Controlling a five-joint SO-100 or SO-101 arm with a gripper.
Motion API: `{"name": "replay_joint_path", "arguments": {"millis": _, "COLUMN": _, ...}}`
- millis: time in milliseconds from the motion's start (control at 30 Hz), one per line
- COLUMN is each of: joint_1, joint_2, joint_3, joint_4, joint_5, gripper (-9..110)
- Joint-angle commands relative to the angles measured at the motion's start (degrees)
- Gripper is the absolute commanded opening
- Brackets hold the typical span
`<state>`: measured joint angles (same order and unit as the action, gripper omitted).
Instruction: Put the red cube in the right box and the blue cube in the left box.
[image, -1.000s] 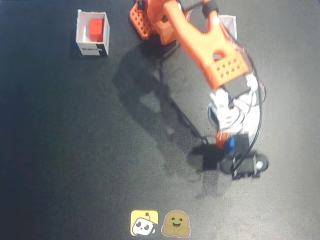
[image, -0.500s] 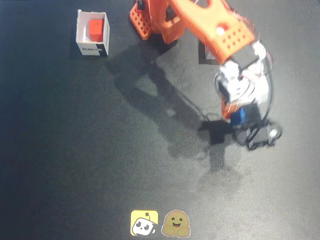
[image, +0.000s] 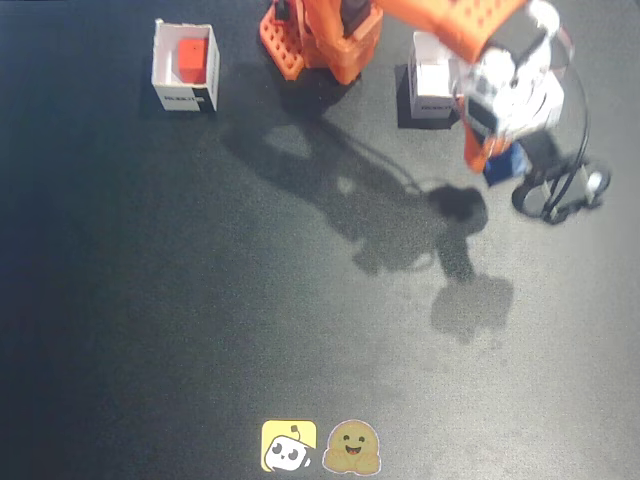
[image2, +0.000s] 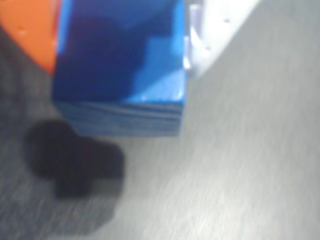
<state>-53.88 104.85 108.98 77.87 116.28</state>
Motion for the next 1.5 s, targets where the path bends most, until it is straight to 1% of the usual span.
{"name": "replay_joint_path", "arguments": {"millis": 0, "joint_1": -3.0, "joint_2": 3.7, "joint_3": -0.9, "joint_4": 1.3, "joint_5": -0.9, "gripper": 9}}
{"name": "replay_joint_path", "arguments": {"millis": 300, "joint_1": -8.0, "joint_2": 3.8, "joint_3": -0.5, "joint_4": 5.4, "joint_5": -1.7, "gripper": 9}}
{"name": "replay_joint_path", "arguments": {"millis": 633, "joint_1": -11.0, "joint_2": 12.8, "joint_3": 6.2, "joint_4": 8.9, "joint_5": -3.3, "gripper": 9}}
{"name": "replay_joint_path", "arguments": {"millis": 1100, "joint_1": -16.1, "joint_2": 19.2, "joint_3": 10.7, "joint_4": 14.2, "joint_5": -3.9, "gripper": 8}}
{"name": "replay_joint_path", "arguments": {"millis": 1467, "joint_1": -20.2, "joint_2": 25.8, "joint_3": 17.0, "joint_4": 15.0, "joint_5": -1.5, "gripper": 8}}
